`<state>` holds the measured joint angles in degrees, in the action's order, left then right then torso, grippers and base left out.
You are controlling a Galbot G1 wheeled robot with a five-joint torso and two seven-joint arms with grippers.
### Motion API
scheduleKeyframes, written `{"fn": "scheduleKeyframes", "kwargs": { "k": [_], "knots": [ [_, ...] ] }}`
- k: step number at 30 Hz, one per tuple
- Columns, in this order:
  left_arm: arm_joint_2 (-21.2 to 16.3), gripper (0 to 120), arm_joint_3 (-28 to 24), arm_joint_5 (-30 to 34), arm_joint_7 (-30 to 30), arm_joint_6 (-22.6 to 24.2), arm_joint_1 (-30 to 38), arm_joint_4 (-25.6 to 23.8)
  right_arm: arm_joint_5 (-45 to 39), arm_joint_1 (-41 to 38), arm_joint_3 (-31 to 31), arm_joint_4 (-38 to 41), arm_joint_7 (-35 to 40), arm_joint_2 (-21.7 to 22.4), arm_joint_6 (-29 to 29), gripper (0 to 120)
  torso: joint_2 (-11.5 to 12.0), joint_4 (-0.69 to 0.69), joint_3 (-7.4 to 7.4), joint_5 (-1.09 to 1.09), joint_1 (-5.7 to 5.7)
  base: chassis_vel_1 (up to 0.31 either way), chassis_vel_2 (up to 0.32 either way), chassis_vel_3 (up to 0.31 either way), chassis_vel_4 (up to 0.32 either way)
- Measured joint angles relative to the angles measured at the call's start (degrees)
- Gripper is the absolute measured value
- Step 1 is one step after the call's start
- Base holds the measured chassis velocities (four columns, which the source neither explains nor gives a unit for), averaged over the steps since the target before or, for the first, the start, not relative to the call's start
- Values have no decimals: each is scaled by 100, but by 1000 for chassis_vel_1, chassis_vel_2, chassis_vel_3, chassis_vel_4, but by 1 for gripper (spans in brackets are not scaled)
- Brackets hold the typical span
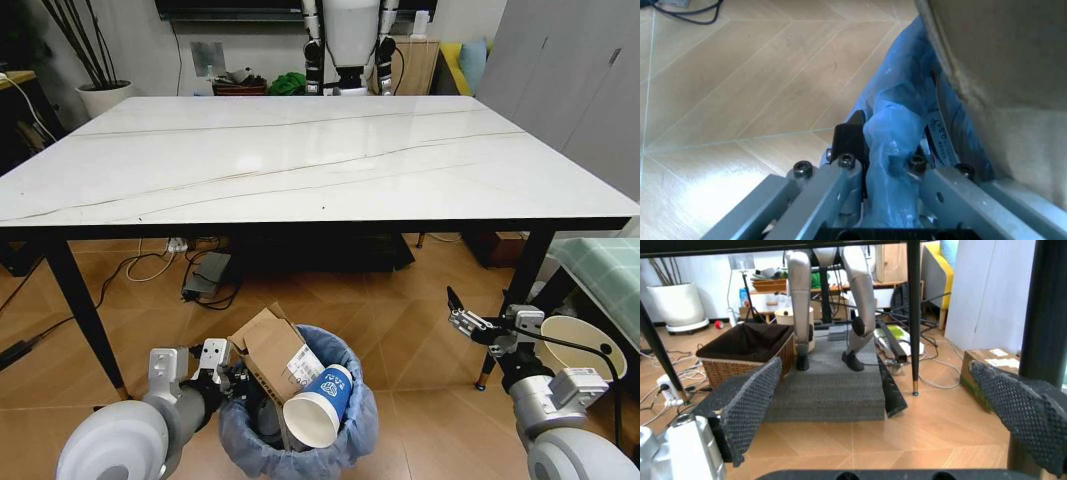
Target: Pick up the trash bin and place the trash from the table into it.
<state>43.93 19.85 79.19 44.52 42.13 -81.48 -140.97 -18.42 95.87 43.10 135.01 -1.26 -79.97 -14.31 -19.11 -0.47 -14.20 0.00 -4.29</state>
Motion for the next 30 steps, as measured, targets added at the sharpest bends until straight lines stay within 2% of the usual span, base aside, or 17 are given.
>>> {"fn": "scheduleKeyframes", "kwargs": {
  "k": [30],
  "knots": [
    [-34,3,263,-48,-76,1,-150,-23,64,33,-55,9,0,-9,27,100,693,0,475,0,219,0,0,0,0]
  ]
}}
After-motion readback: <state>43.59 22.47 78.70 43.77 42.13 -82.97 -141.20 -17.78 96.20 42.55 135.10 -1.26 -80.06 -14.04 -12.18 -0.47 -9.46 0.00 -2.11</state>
